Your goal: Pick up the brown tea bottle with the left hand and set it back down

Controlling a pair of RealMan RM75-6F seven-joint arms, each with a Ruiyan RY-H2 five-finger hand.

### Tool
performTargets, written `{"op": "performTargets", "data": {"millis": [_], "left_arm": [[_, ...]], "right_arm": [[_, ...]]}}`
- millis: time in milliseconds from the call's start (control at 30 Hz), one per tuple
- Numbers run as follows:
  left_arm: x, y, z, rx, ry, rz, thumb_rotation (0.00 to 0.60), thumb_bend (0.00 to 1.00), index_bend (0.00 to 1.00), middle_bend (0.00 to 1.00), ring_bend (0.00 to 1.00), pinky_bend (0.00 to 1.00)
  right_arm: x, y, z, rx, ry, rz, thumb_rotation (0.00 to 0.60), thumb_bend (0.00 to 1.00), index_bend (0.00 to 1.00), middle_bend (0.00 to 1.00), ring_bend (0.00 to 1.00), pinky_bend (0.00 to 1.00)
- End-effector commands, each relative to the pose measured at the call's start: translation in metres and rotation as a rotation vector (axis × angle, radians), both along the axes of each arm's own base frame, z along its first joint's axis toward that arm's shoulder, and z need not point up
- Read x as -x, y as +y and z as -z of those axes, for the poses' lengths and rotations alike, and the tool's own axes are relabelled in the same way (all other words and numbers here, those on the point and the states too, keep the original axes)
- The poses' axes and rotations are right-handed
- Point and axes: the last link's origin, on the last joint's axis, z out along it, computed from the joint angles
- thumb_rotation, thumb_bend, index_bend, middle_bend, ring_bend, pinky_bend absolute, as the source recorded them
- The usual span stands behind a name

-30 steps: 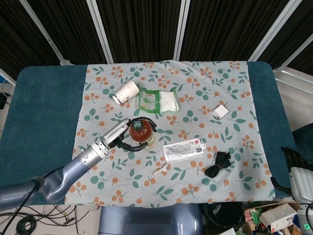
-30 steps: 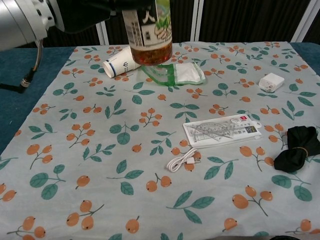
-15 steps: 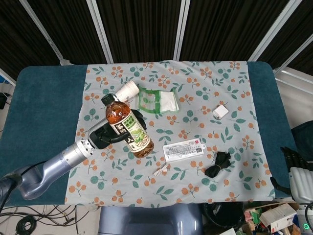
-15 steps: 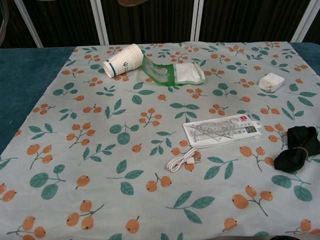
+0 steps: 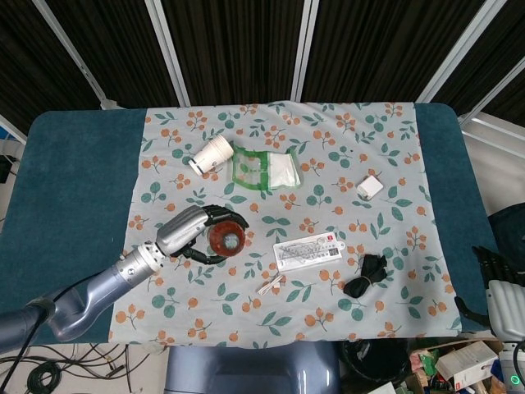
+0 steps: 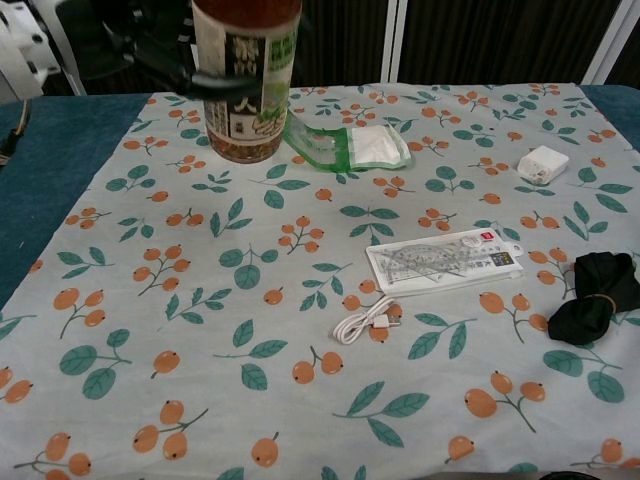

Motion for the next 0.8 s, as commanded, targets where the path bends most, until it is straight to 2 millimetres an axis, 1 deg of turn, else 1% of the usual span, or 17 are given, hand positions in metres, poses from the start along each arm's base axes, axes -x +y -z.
{"op": "performTargets", "data": {"millis": [33, 133, 200, 300, 367, 400, 433, 467, 533, 567, 633, 700, 800], "left_arm": [[0.028, 0.002, 0.048, -0.505, 0.434, 0.246, 0.600, 0.55, 0.36, 0.43, 0.37, 0.51], [0.027, 0.001, 0.052, -0.554, 0.438, 0.269, 0.600, 0.55, 0.36, 0.43, 0.37, 0.51], [0.023, -0.001, 0.051, -0.522, 0.381, 0.239, 0.600, 0.55, 0.36, 0.43, 0.37, 0.51], [0.013, -0.008, 0.048, -0.397, 0.254, 0.154, 0.600, 0.55, 0.36, 0.43, 0.37, 0.51], [0.001, -0.017, 0.043, -0.199, 0.096, 0.037, 0.600, 0.55, 0.36, 0.43, 0.37, 0.51], [-0.009, -0.024, 0.034, -0.039, -0.016, -0.043, 0.600, 0.55, 0.36, 0.43, 0.37, 0.51], [-0.016, -0.028, 0.027, 0.061, -0.084, -0.090, 0.600, 0.55, 0.36, 0.43, 0.37, 0.51], [-0.024, -0.031, 0.015, 0.178, -0.157, -0.142, 0.600, 0.55, 0.36, 0.43, 0.37, 0.51], [-0.036, -0.037, -0.002, 0.353, -0.292, -0.223, 0.600, 0.55, 0.36, 0.43, 0.37, 0.51], [-0.043, -0.039, -0.016, 0.463, -0.375, -0.266, 0.600, 0.55, 0.36, 0.43, 0.37, 0.51], [-0.049, -0.040, -0.037, 0.614, -0.502, -0.325, 0.600, 0.55, 0.35, 0.43, 0.37, 0.51], [-0.051, -0.038, -0.053, 0.723, -0.601, -0.362, 0.600, 0.55, 0.35, 0.42, 0.37, 0.51], [-0.044, -0.032, -0.076, 0.875, -0.720, -0.376, 0.600, 0.55, 0.34, 0.42, 0.37, 0.51]], "right_arm": [[0.000, 0.000, 0.000, -0.002, 0.000, 0.000, 0.600, 0.19, 0.00, 0.05, 0.06, 0.15], [0.000, 0.000, 0.000, 0.000, 0.001, -0.001, 0.600, 0.19, 0.00, 0.05, 0.06, 0.15], [0.000, 0.000, 0.000, 0.000, 0.001, 0.000, 0.600, 0.19, 0.00, 0.05, 0.06, 0.15], [0.000, 0.000, 0.000, 0.000, 0.001, 0.001, 0.600, 0.19, 0.00, 0.05, 0.06, 0.15], [0.000, 0.000, 0.000, 0.000, 0.001, 0.000, 0.600, 0.19, 0.00, 0.05, 0.06, 0.15], [0.000, 0.000, 0.000, 0.000, 0.001, -0.001, 0.600, 0.19, 0.00, 0.05, 0.06, 0.15], [0.000, 0.000, 0.000, 0.000, 0.001, 0.000, 0.600, 0.19, 0.00, 0.05, 0.06, 0.15], [0.000, 0.000, 0.000, 0.000, 0.002, -0.001, 0.600, 0.19, 0.00, 0.05, 0.06, 0.15], [0.000, 0.000, 0.000, 0.000, 0.005, -0.003, 0.600, 0.19, 0.00, 0.05, 0.06, 0.15], [0.000, 0.000, 0.000, 0.001, 0.005, -0.003, 0.600, 0.19, 0.00, 0.05, 0.06, 0.15], [0.000, 0.000, 0.000, 0.000, 0.005, -0.002, 0.600, 0.19, 0.00, 0.05, 0.06, 0.15], [0.000, 0.000, 0.000, -0.001, 0.005, -0.003, 0.600, 0.19, 0.00, 0.05, 0.06, 0.15], [0.000, 0.000, 0.001, -0.002, 0.005, -0.002, 0.600, 0.19, 0.00, 0.05, 0.06, 0.15]]}}
